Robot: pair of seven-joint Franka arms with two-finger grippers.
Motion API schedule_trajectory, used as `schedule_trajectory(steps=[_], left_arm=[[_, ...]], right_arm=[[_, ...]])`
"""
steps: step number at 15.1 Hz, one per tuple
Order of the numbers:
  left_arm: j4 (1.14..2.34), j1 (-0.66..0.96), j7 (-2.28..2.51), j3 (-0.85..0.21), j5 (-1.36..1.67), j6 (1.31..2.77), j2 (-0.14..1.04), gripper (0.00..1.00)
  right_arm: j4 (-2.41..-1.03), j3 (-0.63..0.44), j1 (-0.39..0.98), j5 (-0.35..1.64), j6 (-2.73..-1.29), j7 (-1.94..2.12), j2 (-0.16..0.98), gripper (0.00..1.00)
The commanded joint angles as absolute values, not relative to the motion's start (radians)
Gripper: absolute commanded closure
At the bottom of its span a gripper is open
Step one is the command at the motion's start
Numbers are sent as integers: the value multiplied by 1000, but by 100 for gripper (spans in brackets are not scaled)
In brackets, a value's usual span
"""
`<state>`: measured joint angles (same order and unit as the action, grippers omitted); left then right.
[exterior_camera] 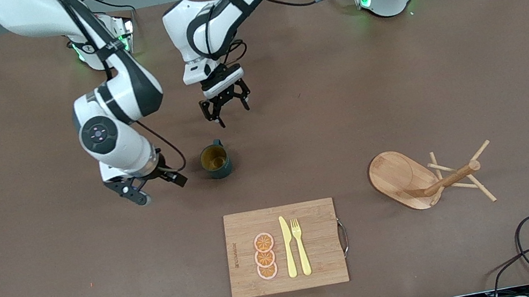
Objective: Transfer cup from left to right arm and place
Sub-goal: 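Set the cup down, open the left gripper while the right gripper approaches, then grasp the teal cup with the right gripper while the left gripper withdraws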
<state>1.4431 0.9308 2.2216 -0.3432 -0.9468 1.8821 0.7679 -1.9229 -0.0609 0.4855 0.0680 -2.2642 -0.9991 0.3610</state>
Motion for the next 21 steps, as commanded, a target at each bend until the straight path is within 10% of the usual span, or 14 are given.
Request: schedule_trajectory(steps=[1,21], left_arm=[[1488,876,2073,-347,-853,1800,684,1],[1413,209,920,-351,-419,1750,350,0]], right_arm=[[-1936,-69,520,72,-2296,-977,373,0],[-2057,-75,589,71,-2418,-924,328,0]])
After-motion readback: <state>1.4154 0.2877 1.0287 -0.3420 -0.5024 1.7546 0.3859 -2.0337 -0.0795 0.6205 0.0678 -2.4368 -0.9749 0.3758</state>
